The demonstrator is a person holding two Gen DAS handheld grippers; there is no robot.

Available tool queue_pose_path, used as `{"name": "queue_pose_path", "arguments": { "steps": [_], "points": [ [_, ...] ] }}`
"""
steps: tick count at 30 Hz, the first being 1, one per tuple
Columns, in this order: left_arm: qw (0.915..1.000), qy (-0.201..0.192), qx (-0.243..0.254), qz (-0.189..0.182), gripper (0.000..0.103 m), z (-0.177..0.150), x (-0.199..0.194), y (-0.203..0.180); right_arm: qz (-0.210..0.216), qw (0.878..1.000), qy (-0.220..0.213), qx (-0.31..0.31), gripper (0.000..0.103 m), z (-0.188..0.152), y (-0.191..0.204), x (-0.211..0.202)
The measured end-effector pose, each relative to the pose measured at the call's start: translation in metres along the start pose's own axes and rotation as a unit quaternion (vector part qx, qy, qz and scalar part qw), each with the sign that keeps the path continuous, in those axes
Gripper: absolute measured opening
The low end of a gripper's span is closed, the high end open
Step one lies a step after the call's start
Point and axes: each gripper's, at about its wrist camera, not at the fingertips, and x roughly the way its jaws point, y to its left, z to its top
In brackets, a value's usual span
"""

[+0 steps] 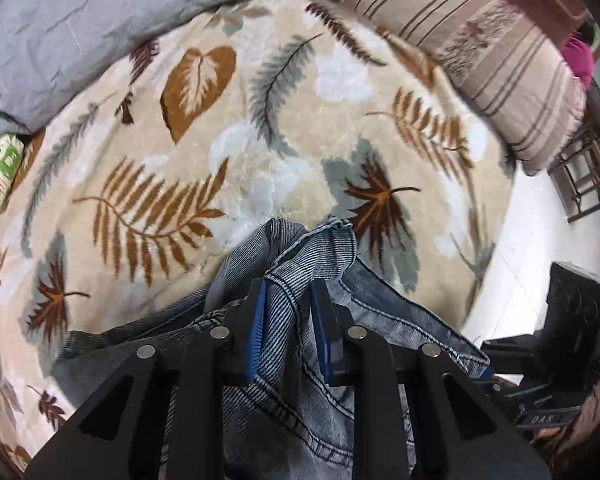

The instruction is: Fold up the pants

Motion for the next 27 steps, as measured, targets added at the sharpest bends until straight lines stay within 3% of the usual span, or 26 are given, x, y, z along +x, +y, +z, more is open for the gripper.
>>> {"name": "queue_pose_path", "arguments": {
  "steps": [7,11,13,15,17,18,20,24,27],
  "points": [
    [0.9987,0.004,-0.037,0.033,0.020,-0.003,0.029,0.003,-0.026,0.999,0.027,0.021,0.015,0.002,-0.038,0.013],
    [0.9952,-0.010,-0.097,-0.004,0.020,-0.005,-0.001,0.021,-0.023,0.999,0.030,-0.001,0.030,0.010,-0.024,0.001],
    [0.9920,-0.031,-0.122,-0.016,0.020,-0.011,-0.022,0.031,-0.023,1.000,0.004,-0.009,0.040,0.018,-0.017,-0.016],
    [0.9864,-0.060,-0.152,-0.023,0.021,-0.024,-0.051,0.047,-0.013,0.999,-0.023,-0.019,0.050,0.030,-0.011,-0.030],
    [0.9800,-0.075,-0.183,-0.027,0.027,-0.044,-0.073,0.062,-0.014,0.999,-0.029,-0.028,0.053,0.041,-0.003,-0.032],
    [0.9771,-0.077,-0.196,-0.028,0.036,-0.053,-0.077,0.069,-0.009,0.999,-0.022,-0.036,0.053,0.048,0.002,-0.026],
    [0.9684,-0.078,-0.235,-0.034,0.043,-0.083,-0.083,0.087,-0.001,0.999,-0.004,-0.052,0.054,0.059,0.013,-0.009],
    [0.9518,-0.073,-0.291,-0.064,0.043,-0.133,-0.079,0.104,0.012,0.998,0.040,-0.051,0.054,0.071,0.013,0.029],
    [0.9365,-0.079,-0.328,-0.094,0.043,-0.161,-0.074,0.107,-0.009,0.997,0.068,-0.042,0.054,0.075,0.006,0.053]
  ]
}}
